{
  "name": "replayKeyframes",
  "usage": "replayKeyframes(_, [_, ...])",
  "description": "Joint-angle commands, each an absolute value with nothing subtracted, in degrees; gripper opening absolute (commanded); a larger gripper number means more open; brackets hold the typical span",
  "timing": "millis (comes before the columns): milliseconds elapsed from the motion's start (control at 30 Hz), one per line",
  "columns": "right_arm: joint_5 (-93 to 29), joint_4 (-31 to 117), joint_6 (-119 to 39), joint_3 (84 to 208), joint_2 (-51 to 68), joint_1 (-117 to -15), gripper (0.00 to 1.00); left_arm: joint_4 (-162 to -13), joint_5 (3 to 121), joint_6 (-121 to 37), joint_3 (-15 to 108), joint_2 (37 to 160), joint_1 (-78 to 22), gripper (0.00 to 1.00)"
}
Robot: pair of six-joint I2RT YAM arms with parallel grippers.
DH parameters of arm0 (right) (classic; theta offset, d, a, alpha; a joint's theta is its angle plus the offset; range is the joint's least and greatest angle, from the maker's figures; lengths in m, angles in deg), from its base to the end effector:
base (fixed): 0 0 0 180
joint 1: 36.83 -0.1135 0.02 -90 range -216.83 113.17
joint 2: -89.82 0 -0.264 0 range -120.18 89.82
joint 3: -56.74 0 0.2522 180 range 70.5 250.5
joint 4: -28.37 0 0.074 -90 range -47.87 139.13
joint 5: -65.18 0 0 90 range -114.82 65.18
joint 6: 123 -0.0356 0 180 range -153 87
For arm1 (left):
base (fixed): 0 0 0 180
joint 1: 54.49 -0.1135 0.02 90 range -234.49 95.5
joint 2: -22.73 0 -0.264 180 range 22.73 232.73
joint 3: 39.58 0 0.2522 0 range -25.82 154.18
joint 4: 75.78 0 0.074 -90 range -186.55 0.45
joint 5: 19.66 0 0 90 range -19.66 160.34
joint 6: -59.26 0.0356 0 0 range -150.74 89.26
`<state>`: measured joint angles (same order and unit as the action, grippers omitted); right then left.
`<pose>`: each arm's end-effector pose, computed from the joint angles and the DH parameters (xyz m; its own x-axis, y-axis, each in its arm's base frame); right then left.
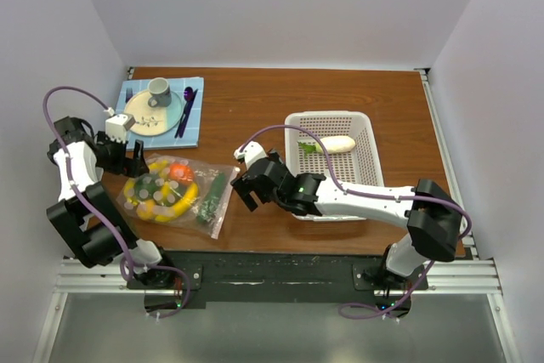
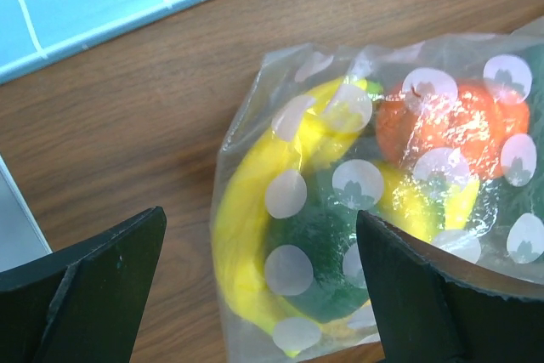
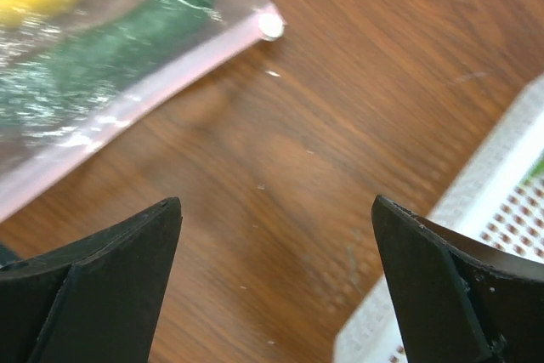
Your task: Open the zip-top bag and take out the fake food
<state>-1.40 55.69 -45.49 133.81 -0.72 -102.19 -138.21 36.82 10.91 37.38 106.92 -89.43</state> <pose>0.1582 0.3109 0.2491 -0.4192 -0.4379 -0.7953 -0.6329 0.7690 -0.0898 0.2404 0.1440 0.2472 -0.7871 0.1260 -0.6038 0.2716 0.9497 -0.1559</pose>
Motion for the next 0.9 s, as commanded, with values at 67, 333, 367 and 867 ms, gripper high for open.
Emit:
replayKeyframes(67, [-10.05, 45.47, -47.67, 129.22, 3.87, -101.95, 0.99, -137.37, 34.39, 10.66, 38.69, 106.59, -90.27, 1.00])
replayKeyframes(333, [-11.12, 47.13, -48.48, 129.12, 0.09, -98.70, 0.97, -131.12, 36.32, 9.26, 33.16, 104.48, -89.30, 0.87])
replayKeyframes(367, [-10.06, 47.57, -48.47, 129.47, -0.35, -98.79, 0.95, -130.33, 36.76, 8.90, 32.80, 103.95, -89.21, 0.80])
replayKeyframes(867, [-9.08, 42.30, -48.38, 129.73, -5.80, -100.55, 0.83, -122.42, 40.80, 5.65, 28.06, 104.82, -85.79, 0.68])
